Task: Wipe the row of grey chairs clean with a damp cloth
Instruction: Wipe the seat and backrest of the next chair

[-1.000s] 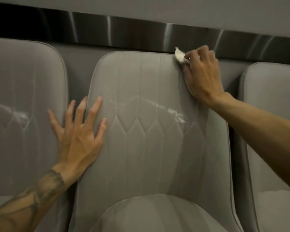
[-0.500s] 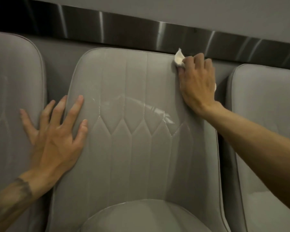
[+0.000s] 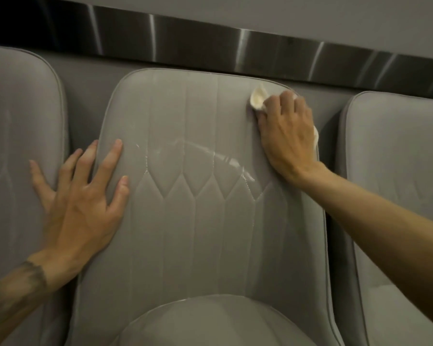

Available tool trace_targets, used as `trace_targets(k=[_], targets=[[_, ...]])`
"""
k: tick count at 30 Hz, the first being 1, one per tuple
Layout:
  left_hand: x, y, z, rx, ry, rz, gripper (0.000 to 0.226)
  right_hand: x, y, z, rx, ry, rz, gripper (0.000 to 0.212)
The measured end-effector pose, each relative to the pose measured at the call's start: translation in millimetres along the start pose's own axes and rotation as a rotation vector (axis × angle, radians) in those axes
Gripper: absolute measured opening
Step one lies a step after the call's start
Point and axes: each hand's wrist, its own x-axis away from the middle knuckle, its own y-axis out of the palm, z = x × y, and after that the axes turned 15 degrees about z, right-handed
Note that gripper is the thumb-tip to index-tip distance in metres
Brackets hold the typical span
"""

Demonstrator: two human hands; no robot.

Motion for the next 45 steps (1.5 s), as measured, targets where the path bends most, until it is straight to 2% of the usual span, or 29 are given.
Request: trace_targets(k=[2, 5, 7, 8, 11, 13, 15, 18, 20, 22, 25, 27, 29, 33, 35, 37, 40, 41, 43, 45], targets=[[-1, 1, -1, 0.003, -0.012, -0.008, 0.065, 45, -19, -4, -0.085, -0.125, -0.038, 0.022], [0, 3, -2, -0.004, -0.011, -0.017, 0.065, 110, -48, 3, -0.163, -0.517, -0.159, 0.009], [0, 4, -4, -0.010, -0.006, -0.004, 0.064, 97, -45, 15, -0.153, -0.607, -0.183, 0.009], [1, 6, -5, -0.013, 0.001, 0.001, 0.064, 79, -38, 16, -0.126, -0.559, -0.151, 0.011], [1, 8, -8, -0.008, 0.005, 0.009, 0.063, 15, -15, 12, -0.019, -0.203, -0.037, 0.022], [2, 11, -8, -0.020, 0.009, 0.030, 0.062, 15, -13, 1, 0.002, -0.095, -0.039, 0.025], [2, 11, -7, -0.019, 0.007, 0.038, 0.062, 56, -22, -11, -0.062, -0.191, -0.075, 0.021], [2, 10, -6, -0.023, 0.009, 0.035, 0.062, 128, -51, -16, -0.215, -0.580, -0.217, 0.021], [1, 9, -5, -0.019, 0.013, 0.033, 0.063, 137, -59, -10, -0.249, -0.757, -0.273, 0.021], [1, 8, -5, -0.027, 0.018, 0.033, 0.064, 109, -48, -4, -0.205, -0.725, -0.219, 0.019], [1, 8, -4, -0.019, 0.011, 0.033, 0.063, 50, -26, -4, -0.106, -0.305, -0.115, 0.021], [1, 8, -3, -0.018, 0.012, 0.041, 0.062, 47, -24, -14, -0.083, -0.137, -0.097, 0.024], [1, 8, -2, -0.015, 0.018, 0.045, 0.062, 86, -31, -26, -0.130, -0.203, -0.090, 0.018], [1, 7, -2, -0.027, 0.029, 0.046, 0.064, 184, -65, -38, -0.278, -0.663, -0.234, 0.013], [2, 8, -1, -0.038, 0.030, 0.048, 0.064, 183, -65, -32, -0.310, -0.794, -0.271, 0.010], [3, 10, -2, -0.041, 0.031, 0.046, 0.064, 153, -49, -27, -0.260, -0.728, -0.206, 0.017], [3, 12, -4, -0.036, 0.032, 0.050, 0.063, 110, -34, -29, -0.153, -0.343, -0.137, 0.012], [3, 12, -5, -0.038, 0.037, 0.053, 0.063, 112, -35, -34, -0.129, -0.266, -0.134, 0.011], [3, 11, -4, -0.032, 0.038, 0.050, 0.063, 142, -44, -46, -0.153, -0.303, -0.151, 0.017], [3, 10, -3, -0.032, 0.036, 0.048, 0.063, 184, -61, -50, -0.238, -0.568, -0.235, 0.023]])
